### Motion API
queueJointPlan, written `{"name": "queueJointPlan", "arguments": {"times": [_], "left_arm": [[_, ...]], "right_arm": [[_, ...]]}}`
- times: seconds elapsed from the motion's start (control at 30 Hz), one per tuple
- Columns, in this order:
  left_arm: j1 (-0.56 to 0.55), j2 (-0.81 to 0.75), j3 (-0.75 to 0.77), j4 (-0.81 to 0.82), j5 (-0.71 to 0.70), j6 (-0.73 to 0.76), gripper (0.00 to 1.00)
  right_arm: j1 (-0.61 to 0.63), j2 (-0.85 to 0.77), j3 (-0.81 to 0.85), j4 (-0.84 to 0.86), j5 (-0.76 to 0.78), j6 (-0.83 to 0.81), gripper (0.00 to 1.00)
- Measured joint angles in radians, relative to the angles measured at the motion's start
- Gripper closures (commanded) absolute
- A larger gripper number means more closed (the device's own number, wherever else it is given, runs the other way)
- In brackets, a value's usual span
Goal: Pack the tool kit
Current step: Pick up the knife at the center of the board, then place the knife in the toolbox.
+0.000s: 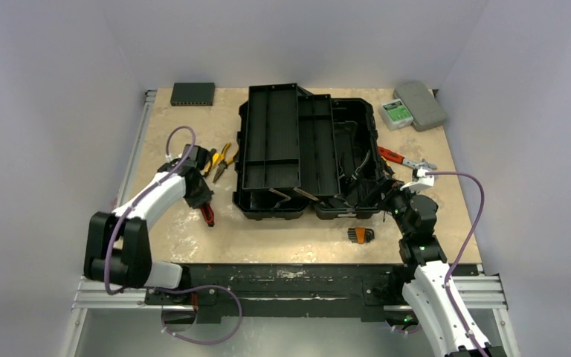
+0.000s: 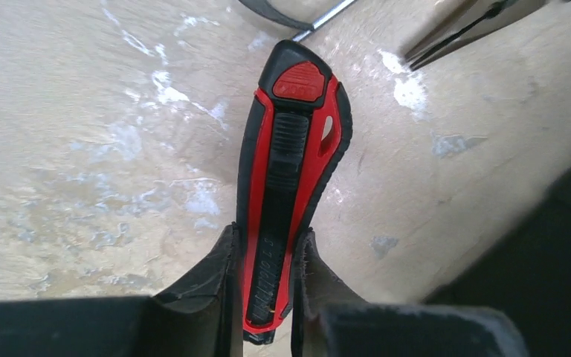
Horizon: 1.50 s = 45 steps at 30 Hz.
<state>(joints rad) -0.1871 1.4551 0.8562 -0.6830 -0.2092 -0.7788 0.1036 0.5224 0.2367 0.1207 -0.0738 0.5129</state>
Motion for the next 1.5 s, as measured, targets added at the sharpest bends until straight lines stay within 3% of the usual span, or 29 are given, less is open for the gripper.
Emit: {"name": "queueJointPlan", "arguments": {"times": [0.3,0.5,0.83,1.17,1.5], "left_arm": [[0.008,-0.296,-0.021,-0.045,-0.049,-0.060,1.00],[0.008,-0.404,-0.019,-0.088,-0.025,-0.069,1.00],[-0.079,-0.587,0.042,-0.077,0.203,-0.013,1.00],[-0.228,-0.494,0.269,0.009,0.336,0.007,1.00],[-0.267,-0.170,0.525,0.060,0.386,0.017,1.00]], "right_arm": [[0.000,0.000,0.000,0.000,0.000,0.001,0.01],[0.000,0.001,0.000,0.000,0.000,0.001,0.01],[0.000,0.001,0.000,0.000,0.000,0.003,0.01],[0.000,0.001,0.000,-0.001,0.000,0.003,0.01],[0.000,0.002,0.000,-0.001,0.000,0.003,0.01]]}}
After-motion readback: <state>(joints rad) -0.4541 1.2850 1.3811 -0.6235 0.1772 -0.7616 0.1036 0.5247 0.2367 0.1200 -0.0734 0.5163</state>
